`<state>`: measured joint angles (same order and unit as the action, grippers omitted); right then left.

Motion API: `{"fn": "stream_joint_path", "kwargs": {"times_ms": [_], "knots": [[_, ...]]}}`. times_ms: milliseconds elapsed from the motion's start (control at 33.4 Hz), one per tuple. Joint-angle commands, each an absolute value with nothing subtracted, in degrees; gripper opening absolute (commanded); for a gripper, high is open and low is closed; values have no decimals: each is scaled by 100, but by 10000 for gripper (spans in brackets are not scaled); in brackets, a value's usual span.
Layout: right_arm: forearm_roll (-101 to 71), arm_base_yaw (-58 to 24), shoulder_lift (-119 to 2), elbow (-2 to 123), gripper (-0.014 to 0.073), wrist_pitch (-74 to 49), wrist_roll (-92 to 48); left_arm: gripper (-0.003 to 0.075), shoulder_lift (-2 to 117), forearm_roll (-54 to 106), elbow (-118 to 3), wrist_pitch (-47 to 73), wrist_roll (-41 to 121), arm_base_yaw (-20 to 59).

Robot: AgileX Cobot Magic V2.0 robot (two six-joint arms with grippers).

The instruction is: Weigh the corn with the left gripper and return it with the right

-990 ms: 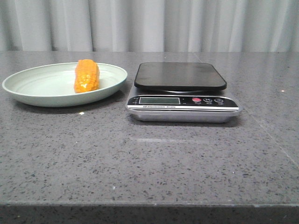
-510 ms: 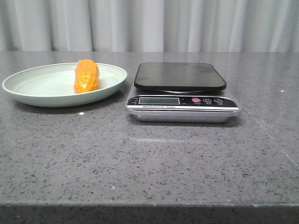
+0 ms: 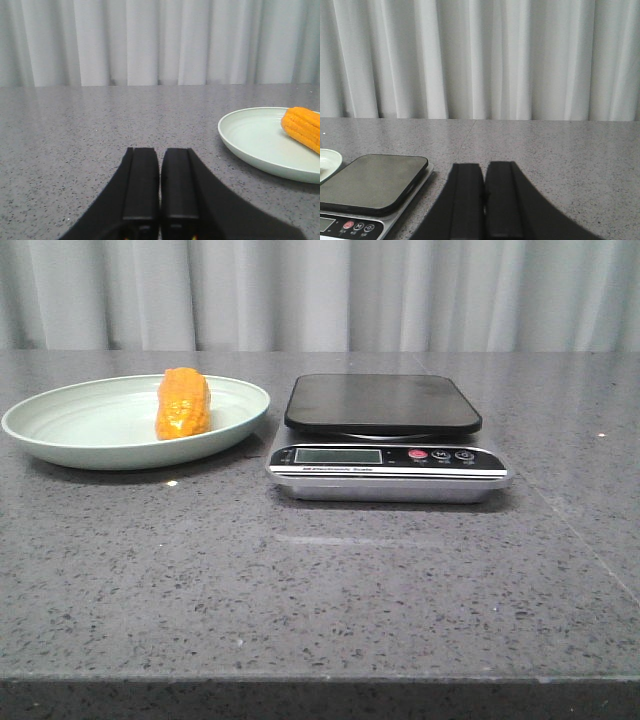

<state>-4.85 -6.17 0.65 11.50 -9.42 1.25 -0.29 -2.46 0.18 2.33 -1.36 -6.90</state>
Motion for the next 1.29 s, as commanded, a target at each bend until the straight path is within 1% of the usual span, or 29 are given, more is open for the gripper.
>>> {"fn": "stream_joint_path", "kwargs": {"times_ms": [0, 1019, 1169, 1259], "knots": [[-435, -624, 102, 1297, 149, -456, 88, 132, -147, -244, 62, -201, -145, -609], [-325, -612, 108, 1284, 149, -455, 88, 132, -147, -244, 62, -201, -145, -620], [-320, -613, 113, 924, 149, -405, 88, 132, -147, -244, 62, -201, -145, -620], [-320, -613, 125, 475, 149, -191, 88, 132, -147, -244, 62, -201, -145, -620]]}}
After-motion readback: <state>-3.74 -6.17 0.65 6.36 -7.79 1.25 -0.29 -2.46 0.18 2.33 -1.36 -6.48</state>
